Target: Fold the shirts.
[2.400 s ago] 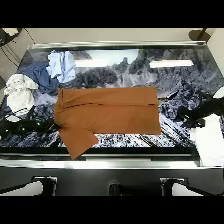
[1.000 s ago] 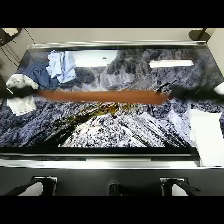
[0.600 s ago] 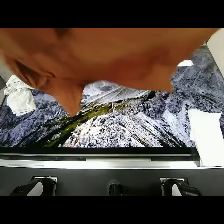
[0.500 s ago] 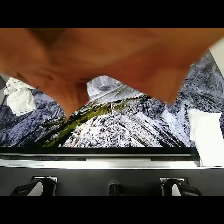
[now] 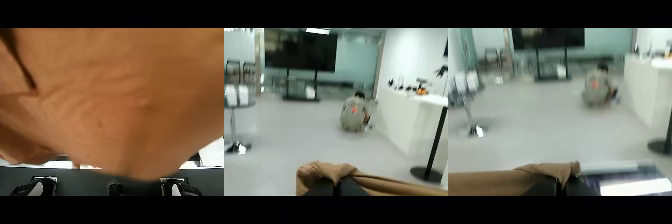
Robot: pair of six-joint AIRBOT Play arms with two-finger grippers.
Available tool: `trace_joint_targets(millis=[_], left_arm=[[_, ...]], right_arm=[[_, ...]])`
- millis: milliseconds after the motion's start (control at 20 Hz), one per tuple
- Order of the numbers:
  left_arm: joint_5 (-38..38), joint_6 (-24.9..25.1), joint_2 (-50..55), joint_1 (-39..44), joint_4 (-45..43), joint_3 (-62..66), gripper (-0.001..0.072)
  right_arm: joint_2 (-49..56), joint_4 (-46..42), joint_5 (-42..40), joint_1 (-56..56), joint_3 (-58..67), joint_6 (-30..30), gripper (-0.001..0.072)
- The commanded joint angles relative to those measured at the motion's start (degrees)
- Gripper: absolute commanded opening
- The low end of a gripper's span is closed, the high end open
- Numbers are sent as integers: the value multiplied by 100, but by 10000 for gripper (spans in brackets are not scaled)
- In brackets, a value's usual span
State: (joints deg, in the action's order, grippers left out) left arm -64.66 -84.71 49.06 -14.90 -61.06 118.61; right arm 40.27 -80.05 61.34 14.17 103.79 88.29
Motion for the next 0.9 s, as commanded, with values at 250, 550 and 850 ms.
trace_joint_targets(millis=[250, 550, 850], left_arm=[[-1130, 221, 2153, 223, -588, -2828, 26], [1093, 221, 3910, 354, -474, -4151, 28], [1749, 221, 5331, 404, 485, -2638, 28]], right_arm=[[3279, -205, 2157, -553, -1034, -208, 39], [5517, -96, -1069, -992, -1296, 1115, 40], [5821, -48, -2922, -872, -1283, 1825, 41]])
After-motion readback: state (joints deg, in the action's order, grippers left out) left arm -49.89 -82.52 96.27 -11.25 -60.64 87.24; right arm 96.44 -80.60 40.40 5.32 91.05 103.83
